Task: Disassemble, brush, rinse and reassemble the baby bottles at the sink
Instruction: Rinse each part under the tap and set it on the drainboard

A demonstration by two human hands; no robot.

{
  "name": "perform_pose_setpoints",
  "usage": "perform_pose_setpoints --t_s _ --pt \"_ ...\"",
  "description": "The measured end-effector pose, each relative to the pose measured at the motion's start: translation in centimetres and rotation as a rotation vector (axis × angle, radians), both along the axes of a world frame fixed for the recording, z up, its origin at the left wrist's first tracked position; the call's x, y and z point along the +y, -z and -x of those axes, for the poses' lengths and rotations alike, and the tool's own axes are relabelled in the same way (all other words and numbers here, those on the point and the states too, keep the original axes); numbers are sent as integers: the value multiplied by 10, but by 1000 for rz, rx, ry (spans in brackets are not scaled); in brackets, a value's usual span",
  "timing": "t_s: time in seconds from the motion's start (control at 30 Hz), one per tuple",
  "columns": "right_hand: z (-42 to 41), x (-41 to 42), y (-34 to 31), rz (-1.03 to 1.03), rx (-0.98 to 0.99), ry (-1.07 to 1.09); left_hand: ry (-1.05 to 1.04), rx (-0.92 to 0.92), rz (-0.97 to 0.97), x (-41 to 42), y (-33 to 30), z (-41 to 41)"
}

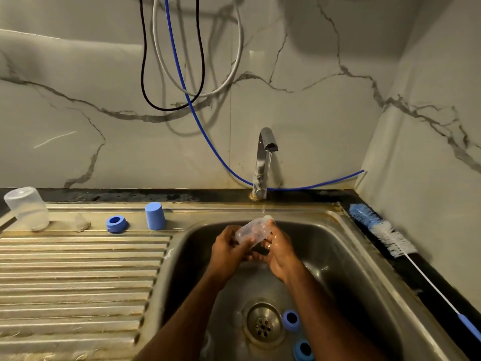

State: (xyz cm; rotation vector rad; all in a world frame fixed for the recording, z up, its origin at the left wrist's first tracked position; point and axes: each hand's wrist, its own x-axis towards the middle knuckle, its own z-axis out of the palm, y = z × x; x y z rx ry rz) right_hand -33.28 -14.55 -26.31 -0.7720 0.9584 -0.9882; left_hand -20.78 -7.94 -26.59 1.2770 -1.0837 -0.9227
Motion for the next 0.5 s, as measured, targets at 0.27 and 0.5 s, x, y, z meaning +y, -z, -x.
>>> perform_pose_setpoints --t_s 0.27,0.5 --pt "-14 5 -4 -47 -101 47 -211 -564 238 -11 13 4" --pt "-9 -6 -3 1 34 39 80 20 -31 -1 9 -3"
